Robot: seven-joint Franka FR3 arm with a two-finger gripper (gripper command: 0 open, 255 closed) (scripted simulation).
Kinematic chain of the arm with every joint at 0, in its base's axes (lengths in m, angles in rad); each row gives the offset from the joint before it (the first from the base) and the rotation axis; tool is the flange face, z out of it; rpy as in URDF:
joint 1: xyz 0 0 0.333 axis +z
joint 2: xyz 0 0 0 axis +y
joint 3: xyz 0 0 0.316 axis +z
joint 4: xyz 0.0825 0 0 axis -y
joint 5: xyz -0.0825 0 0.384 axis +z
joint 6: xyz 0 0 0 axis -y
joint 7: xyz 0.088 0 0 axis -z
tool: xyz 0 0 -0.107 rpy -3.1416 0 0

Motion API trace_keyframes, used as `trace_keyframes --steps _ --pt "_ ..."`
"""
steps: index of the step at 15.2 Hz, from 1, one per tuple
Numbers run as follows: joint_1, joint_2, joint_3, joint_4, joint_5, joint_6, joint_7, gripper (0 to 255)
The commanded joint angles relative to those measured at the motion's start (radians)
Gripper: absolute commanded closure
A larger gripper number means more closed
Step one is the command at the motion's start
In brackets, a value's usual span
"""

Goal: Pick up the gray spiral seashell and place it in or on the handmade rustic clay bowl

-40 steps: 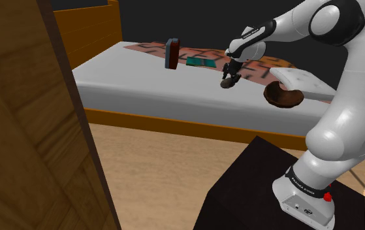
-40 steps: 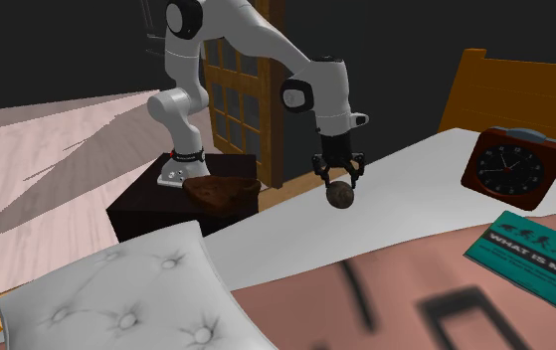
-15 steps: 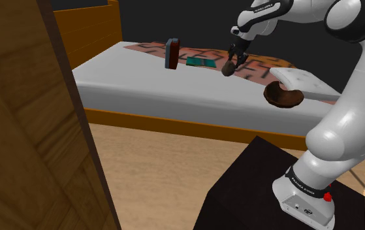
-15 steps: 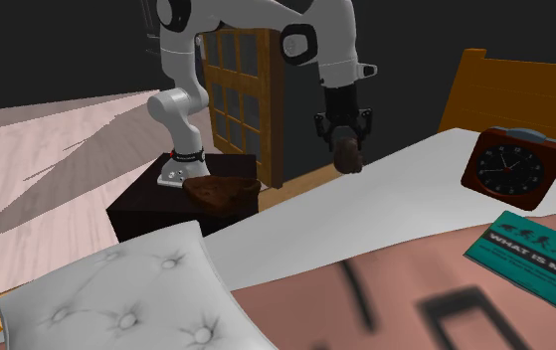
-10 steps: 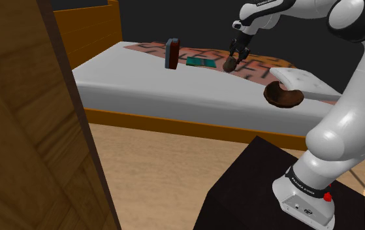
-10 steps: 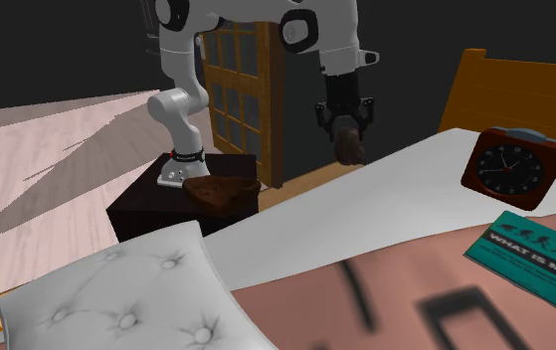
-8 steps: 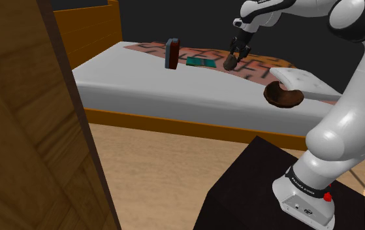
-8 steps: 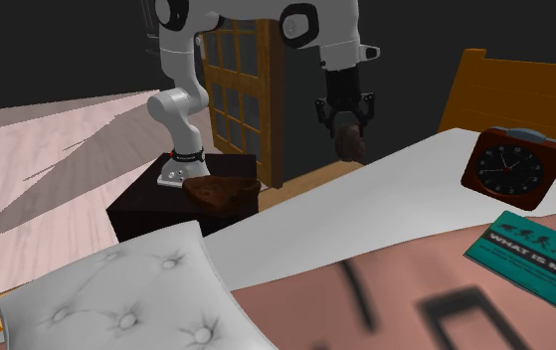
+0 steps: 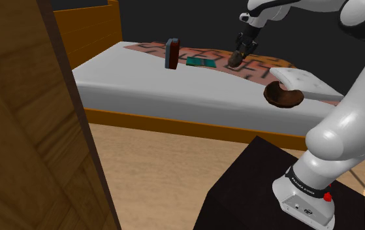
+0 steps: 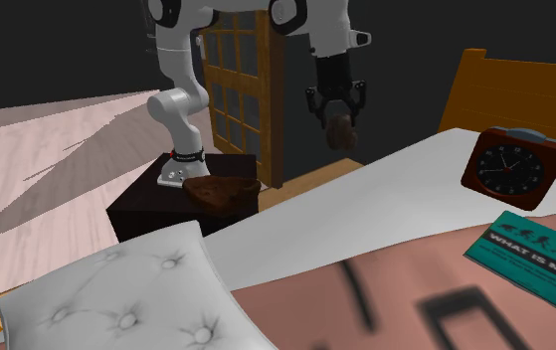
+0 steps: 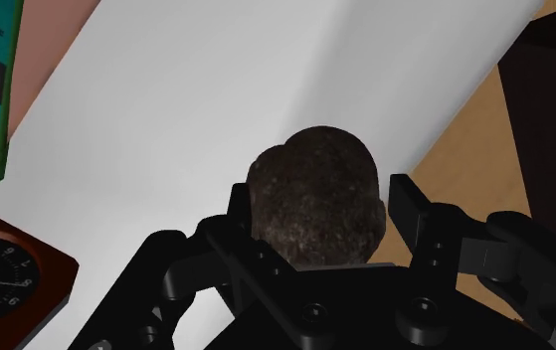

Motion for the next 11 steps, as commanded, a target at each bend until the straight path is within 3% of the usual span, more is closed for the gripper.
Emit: trace_keyframes --steps 1,11 --pt "-0.016 -0.058 -0.013 -0.066 0.001 0.006 -0.031 255" --pt "-0.095 -0.321 -0.1 -0.339 -0.015 0.008 -0.192 255"
